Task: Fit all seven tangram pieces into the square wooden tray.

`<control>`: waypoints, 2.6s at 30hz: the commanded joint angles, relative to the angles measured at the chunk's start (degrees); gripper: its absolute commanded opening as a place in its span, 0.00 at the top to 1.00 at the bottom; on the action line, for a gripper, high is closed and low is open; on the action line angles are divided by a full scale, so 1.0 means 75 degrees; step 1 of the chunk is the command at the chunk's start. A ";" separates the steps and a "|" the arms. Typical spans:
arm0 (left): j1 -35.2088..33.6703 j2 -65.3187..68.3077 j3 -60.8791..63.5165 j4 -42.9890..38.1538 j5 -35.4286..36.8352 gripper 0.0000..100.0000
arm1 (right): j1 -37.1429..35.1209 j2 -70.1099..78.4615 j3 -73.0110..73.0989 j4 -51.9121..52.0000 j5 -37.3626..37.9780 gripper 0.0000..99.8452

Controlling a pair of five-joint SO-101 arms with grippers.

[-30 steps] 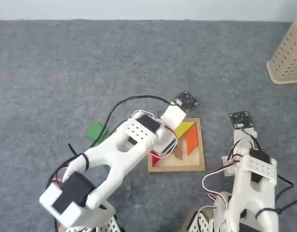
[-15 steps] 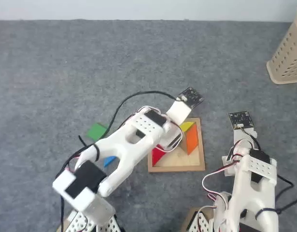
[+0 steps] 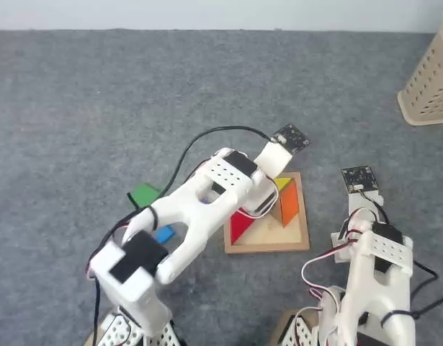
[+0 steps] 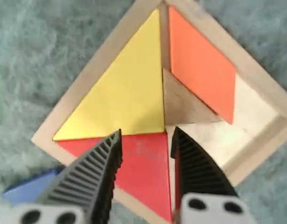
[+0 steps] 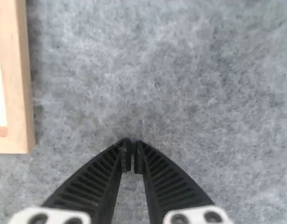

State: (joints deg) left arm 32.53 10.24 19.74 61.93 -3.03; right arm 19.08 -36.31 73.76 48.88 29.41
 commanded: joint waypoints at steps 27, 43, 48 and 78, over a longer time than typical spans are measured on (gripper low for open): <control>-0.6060 -0.7232 0.5480 -0.1219 -0.0328 0.83 | -0.4378 -0.0123 -0.2801 0.1776 -0.0774 0.98; -0.6130 -0.7244 0.5925 -0.1700 -0.0539 0.83 | -0.4214 0.3640 -0.4126 0.0533 -0.0832 0.98; -0.6130 -0.7244 0.5937 -0.1700 -0.0539 0.83 | -0.4214 0.4190 -0.4806 0.0522 -0.0844 0.98; -0.6107 -0.2579 0.2092 0.0469 -0.0316 0.75 | -0.0346 -0.0018 -0.0234 0.0193 0.0610 0.91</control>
State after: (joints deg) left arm -13.80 -14.37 41.27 65.10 -4.44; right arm 15.21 -34.02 71.82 51.08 31.43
